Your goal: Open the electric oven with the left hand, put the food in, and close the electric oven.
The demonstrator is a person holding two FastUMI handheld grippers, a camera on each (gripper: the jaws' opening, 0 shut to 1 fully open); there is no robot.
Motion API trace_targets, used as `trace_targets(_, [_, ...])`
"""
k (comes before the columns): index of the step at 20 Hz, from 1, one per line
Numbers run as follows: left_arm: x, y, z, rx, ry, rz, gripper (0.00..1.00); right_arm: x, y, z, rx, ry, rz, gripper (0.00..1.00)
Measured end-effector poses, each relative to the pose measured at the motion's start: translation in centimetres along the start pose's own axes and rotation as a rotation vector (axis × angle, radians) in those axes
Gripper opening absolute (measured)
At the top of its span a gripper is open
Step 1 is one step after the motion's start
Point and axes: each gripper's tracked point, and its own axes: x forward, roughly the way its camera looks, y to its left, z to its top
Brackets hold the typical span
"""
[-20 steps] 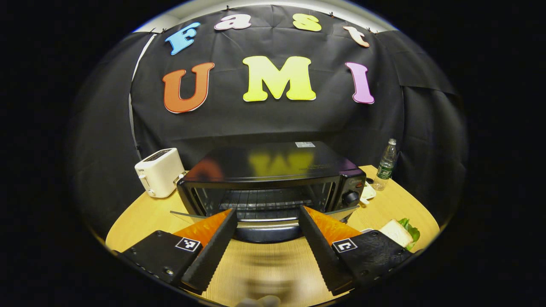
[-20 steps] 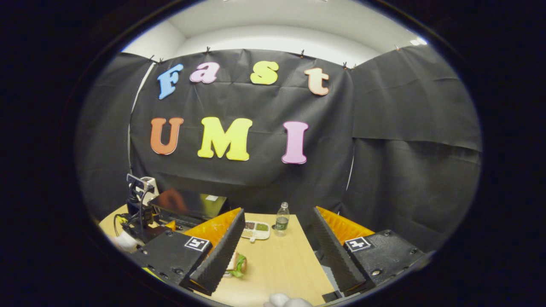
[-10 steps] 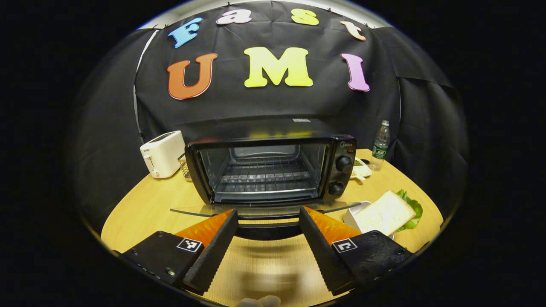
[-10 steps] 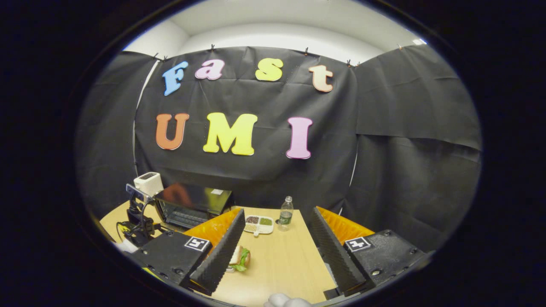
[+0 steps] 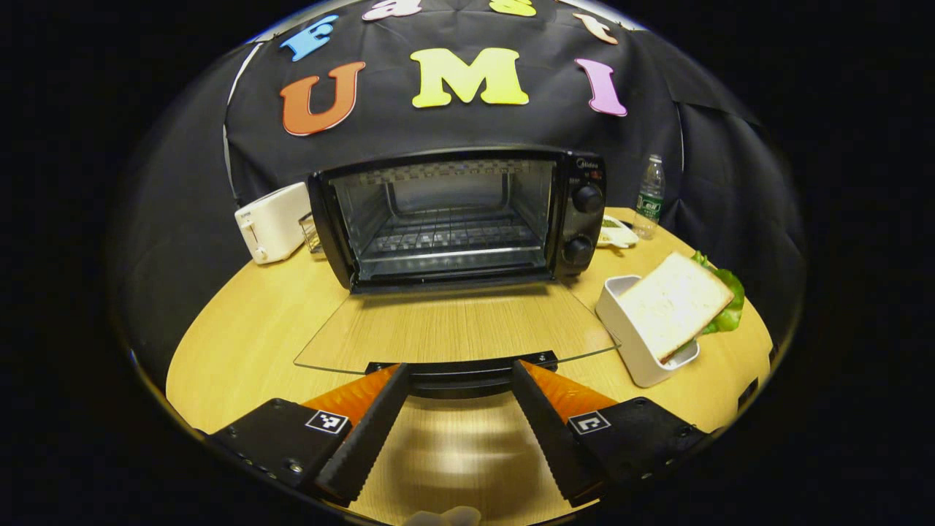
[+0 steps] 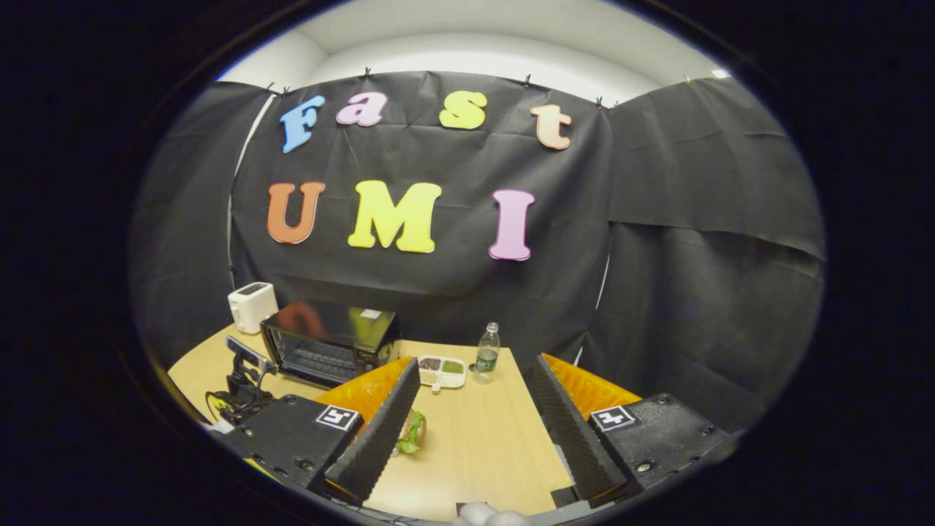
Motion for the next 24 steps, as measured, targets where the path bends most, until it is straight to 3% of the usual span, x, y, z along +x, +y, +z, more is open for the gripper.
trace_targets(8, [1.1,-0.3,-1.9,0.002,0.029,0.003,0.96,0.2,-0.2,-2.4,-0.014,0.052,-0.013,0.94])
trace_targets(9, [1.1,-0.2,-1.7,0.004,0.023,0.002,0.87,0.3,-0.2,-2.3,-0.011,0.055,-0.011,0.94])
trace_targets(10, [1.1,-0.2,-1.5,0.005,0.018,-0.002,0.95,0.5,-0.2,-2.4,-0.004,0.055,-0.012,0.94])
trace_targets(11, [0.7,-0.3,-1.0,0.003,-0.003,-0.011,0.95,0.7,-0.1,-2.4,0.002,0.057,-0.012,0.94])
trace_targets(17, [-3.7,-0.4,5.2,0.004,-0.146,-0.027,0.95,1.0,-0.3,-1.2,-0.004,0.02,-0.013,0.94])
trace_targets(22, [-9.4,-0.3,11.1,-0.029,-0.264,-0.057,0.95,1.8,-0.4,-2.6,0.004,0.037,0.009,0.94])
trace_targets(23, [-10.6,-0.3,12.3,-0.038,-0.292,-0.06,0.95,2.1,-0.3,-3.0,0.01,0.047,0.017,1.0])
trace_targets(24, [-11.9,-0.2,13.9,-0.046,-0.325,-0.064,0.95,2.5,0.0,-3.7,0.018,0.058,0.031,0.94])
